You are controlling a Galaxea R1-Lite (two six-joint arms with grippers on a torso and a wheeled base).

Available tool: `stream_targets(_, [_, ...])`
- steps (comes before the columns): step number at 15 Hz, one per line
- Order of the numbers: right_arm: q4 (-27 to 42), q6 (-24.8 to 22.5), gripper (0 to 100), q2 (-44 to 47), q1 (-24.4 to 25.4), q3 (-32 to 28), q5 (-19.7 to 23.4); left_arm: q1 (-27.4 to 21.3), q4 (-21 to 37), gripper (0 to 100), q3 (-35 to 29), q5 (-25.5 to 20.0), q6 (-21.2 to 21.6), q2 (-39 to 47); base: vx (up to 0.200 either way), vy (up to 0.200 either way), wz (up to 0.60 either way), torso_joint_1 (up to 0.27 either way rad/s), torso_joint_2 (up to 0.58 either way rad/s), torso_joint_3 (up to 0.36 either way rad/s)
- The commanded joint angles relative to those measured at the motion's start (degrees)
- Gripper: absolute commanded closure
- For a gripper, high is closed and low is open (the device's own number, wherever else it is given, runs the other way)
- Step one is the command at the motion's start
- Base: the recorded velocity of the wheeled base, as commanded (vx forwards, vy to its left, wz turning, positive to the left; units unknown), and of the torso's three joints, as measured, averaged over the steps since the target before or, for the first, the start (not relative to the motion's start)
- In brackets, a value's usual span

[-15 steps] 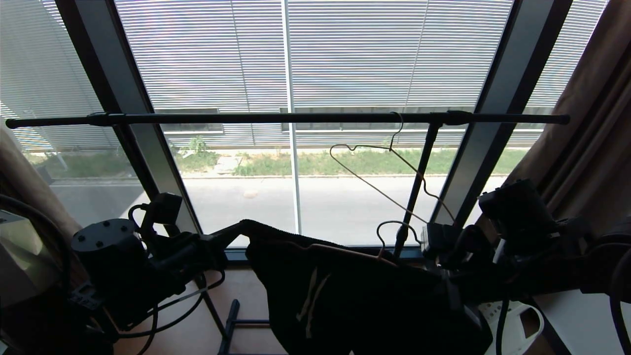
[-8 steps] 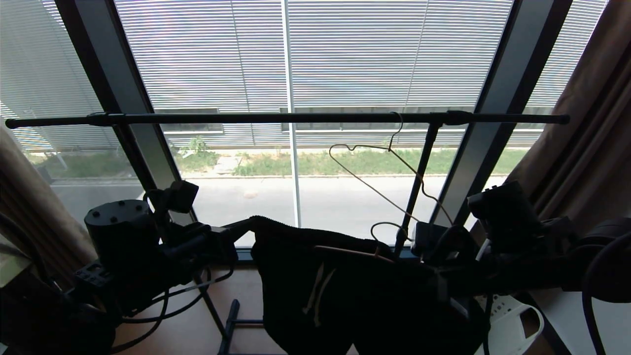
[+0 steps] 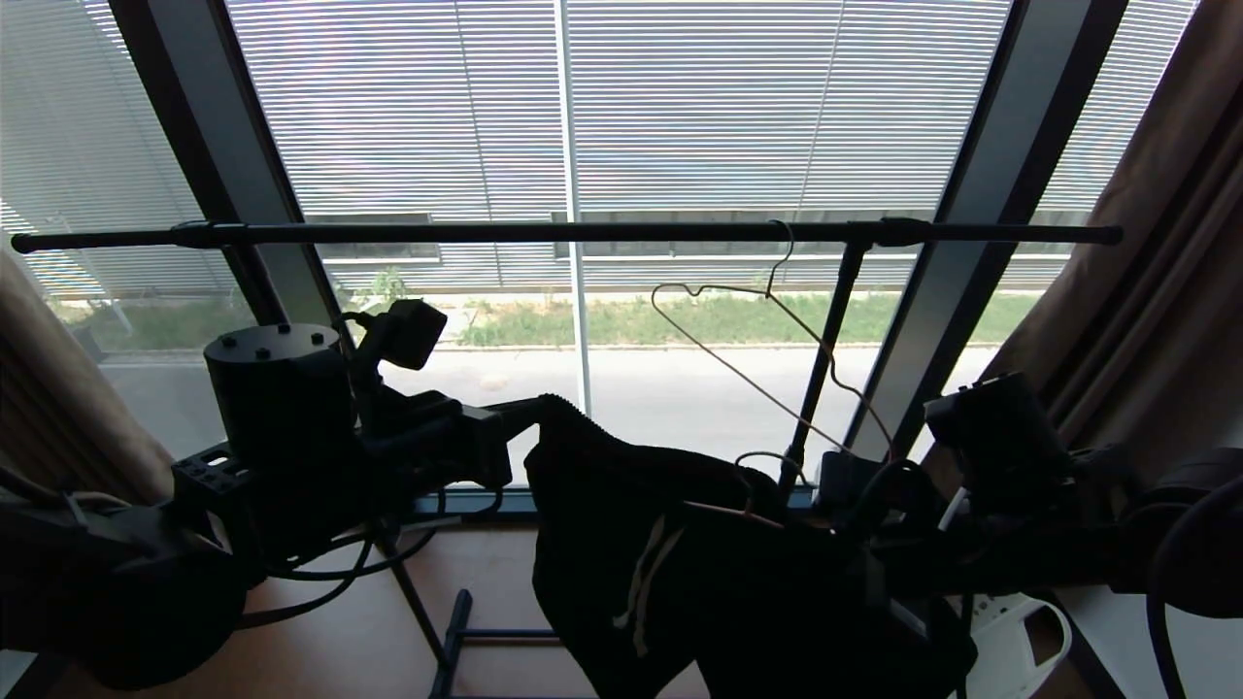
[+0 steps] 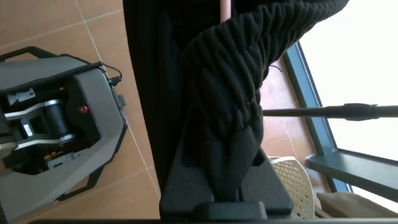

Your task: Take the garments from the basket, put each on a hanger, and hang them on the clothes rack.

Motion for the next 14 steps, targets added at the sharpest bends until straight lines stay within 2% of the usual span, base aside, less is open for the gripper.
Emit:
stream_targets(1, [-3.1,0.1,100,0.3,0.1,2.4,-0.1,-2.2,1.1,100,-1.8,0.2,0.2,-0.3,0.000,0.000,0.00,0.000,0.00,0.000])
stream_targets(3, [-7.5,0.3,100,0.4,0.1,4.3,-0.6,-5.0,4.0,100,-4.0,2.5,2.1,-0.2,0.000,0.000,0.00,0.000,0.00,0.000])
stream_targets(6, [-8.0,0.8,100,0.2,1.5,4.7,-1.7,-9.4,7.2,100,-6.1,4.6,2.4,0.2,0.000,0.000,0.00,0.000,0.00,0.000])
stream_targets(9, [-8.1,3.6,100,-1.4,3.3,4.6,-1.9,-12.3,8.9,100,-6.8,7.3,4.2,0.4,0.000,0.000,0.00,0.000,0.00,0.000])
stream_targets(12, [-8.1,7.4,100,-3.2,4.9,4.4,-1.9,-13.7,9.0,100,-6.7,9.4,5.0,0.5,0.000,0.000,0.00,0.000,0.00,0.000])
stream_targets(14, [-8.4,7.7,100,-3.2,5.1,4.5,-1.9,-14.2,9.2,100,-7.0,10.5,5.6,0.4,0.000,0.000,0.00,0.000,0.00,0.000])
